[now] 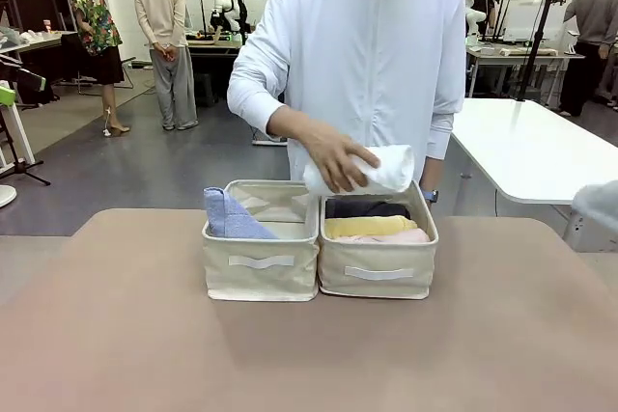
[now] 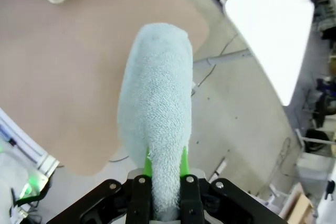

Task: Sort the towels based on their folding style.
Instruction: Pick up another triangle-folded towel from the table and place it in the left Fabric basket.

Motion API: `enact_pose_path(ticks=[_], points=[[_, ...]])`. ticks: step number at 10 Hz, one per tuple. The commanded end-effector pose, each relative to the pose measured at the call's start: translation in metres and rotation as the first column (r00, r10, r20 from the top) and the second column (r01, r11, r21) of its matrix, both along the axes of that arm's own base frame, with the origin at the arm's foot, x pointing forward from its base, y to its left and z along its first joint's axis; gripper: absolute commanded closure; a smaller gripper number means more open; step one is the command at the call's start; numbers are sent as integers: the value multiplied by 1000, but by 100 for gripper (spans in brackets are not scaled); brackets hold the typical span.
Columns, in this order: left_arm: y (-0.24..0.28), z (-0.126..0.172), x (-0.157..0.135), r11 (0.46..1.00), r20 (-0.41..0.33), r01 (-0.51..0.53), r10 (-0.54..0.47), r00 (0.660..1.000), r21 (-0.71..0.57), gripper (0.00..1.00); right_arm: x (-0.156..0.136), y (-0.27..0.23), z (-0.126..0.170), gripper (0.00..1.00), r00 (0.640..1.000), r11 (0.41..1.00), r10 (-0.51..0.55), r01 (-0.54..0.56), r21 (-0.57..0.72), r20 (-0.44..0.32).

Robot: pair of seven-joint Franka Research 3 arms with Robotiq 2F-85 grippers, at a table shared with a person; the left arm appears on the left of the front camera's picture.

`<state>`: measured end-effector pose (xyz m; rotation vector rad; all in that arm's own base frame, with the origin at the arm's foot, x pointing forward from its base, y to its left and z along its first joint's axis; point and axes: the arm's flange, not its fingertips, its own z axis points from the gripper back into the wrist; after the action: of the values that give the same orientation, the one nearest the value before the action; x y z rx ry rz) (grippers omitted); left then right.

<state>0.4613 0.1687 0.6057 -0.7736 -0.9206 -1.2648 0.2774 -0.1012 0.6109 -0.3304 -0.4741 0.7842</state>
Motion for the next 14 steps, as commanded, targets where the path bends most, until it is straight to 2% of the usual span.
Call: enact_pose_path(ticks=[1,2,9,10,11,12,13,14], points=[[1,2,0,1000,8,7,-7,1000,-9,0,23,23,-15,85,999,1000,5,-6,-25,-49],[1,2,0,1000,8,7,-7,1000,-9,0,0,0,0,85,1000,1000,0,0,0,0],[1,2,0,1000,8,7,-7,1000,-9,0,0,0,0,85,1000,1000,0,0,0,0],[1,2,0,1000,8,7,-7,1000,-9,0,0,2,-3,81,1000,1000,4,-4,10,-2],[1,2,0,1000,8,7,-7,1000,-9,0,0,37,30,81,989,984,150,-148,-97,17],[1,2,0,1000,8,7,-7,1000,-9,0,8,71,62,81,971,953,237,-238,-187,-28],[1,2,0,1000,8,7,-7,1000,-9,0,23,109,93,81,924,897,376,-383,-223,-74],[1,2,0,1000,8,7,-7,1000,-9,0,39,144,111,81,887,852,442,-461,-249,-133]])
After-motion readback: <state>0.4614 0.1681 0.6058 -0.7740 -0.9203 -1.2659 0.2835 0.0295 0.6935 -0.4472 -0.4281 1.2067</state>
